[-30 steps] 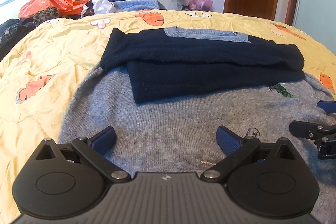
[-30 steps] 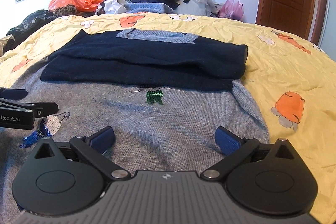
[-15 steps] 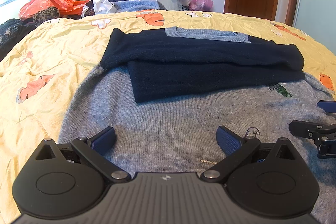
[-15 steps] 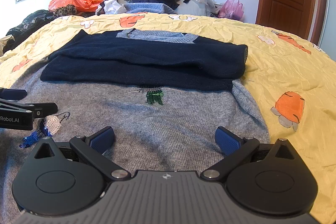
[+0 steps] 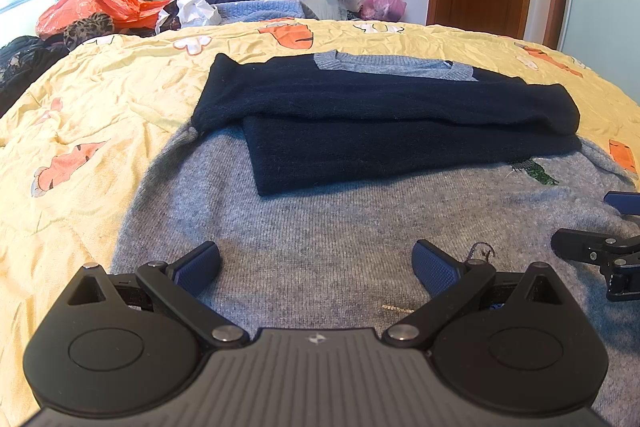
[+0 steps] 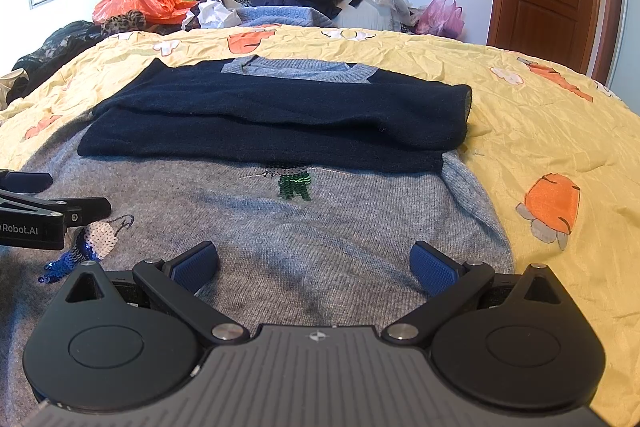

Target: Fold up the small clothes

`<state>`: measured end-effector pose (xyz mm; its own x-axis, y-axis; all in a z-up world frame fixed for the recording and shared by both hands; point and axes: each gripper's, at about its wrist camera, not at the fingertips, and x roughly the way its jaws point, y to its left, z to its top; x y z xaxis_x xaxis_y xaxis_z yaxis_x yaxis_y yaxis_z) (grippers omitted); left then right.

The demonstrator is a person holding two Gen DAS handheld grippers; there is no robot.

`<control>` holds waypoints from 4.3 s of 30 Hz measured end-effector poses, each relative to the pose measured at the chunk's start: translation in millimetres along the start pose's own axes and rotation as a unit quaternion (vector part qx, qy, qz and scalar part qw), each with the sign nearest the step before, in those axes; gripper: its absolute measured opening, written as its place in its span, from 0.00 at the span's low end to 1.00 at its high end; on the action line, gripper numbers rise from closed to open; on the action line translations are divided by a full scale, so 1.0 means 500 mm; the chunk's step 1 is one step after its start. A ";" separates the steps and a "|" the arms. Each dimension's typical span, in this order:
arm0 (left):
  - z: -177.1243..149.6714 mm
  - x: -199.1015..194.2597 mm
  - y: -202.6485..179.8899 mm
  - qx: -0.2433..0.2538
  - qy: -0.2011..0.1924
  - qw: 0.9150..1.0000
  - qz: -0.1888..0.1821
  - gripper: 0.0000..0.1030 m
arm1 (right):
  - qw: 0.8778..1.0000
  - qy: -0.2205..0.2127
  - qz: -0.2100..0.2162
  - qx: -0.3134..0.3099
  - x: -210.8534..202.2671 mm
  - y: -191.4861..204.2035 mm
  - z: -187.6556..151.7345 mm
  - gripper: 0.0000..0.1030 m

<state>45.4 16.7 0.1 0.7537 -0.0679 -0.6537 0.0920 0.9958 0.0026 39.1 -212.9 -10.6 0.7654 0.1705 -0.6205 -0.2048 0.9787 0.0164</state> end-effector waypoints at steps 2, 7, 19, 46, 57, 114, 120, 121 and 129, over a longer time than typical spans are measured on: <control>0.000 0.000 0.000 0.000 0.000 1.000 0.000 1.00 | 1.000 0.001 -0.002 -0.003 0.001 0.001 0.000 1.00; 0.000 0.000 0.000 0.000 0.000 1.000 0.000 1.00 | 1.000 0.002 -0.004 -0.004 0.002 0.001 0.001 1.00; -0.002 -0.004 0.005 -0.002 -0.001 1.000 -0.001 1.00 | 1.000 0.002 -0.012 -0.002 0.000 0.003 -0.001 1.00; -0.007 -0.009 0.009 -0.008 -0.004 1.000 -0.002 1.00 | 1.000 0.003 -0.027 0.003 -0.005 0.007 -0.007 1.00; -0.007 -0.010 0.009 -0.009 -0.004 1.000 -0.001 1.00 | 1.000 0.003 -0.027 0.004 -0.005 0.008 -0.007 1.00; -0.081 -0.140 0.289 -0.168 0.055 0.979 -0.103 0.05 | 0.928 0.044 0.179 0.325 -0.084 -0.330 -0.061 0.55; -0.154 -0.199 0.311 -0.214 0.065 0.956 -0.192 0.43 | 0.913 0.081 0.238 0.321 -0.165 -0.322 -0.120 0.72; -0.163 -0.203 0.317 -0.230 0.063 0.948 -0.209 0.52 | 0.906 0.088 0.252 0.328 -0.177 -0.326 -0.135 0.72; -0.175 -0.157 0.305 -0.286 0.107 0.916 -0.259 0.07 | 0.872 0.148 0.338 0.323 -0.206 -0.288 -0.188 0.56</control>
<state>-56.7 179.4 -14.8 0.5543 -0.5879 -0.5892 -0.0004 0.7077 -0.7065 -67.7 -382.4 -22.6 0.3934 0.7891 -0.4717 -0.0874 0.5429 0.8352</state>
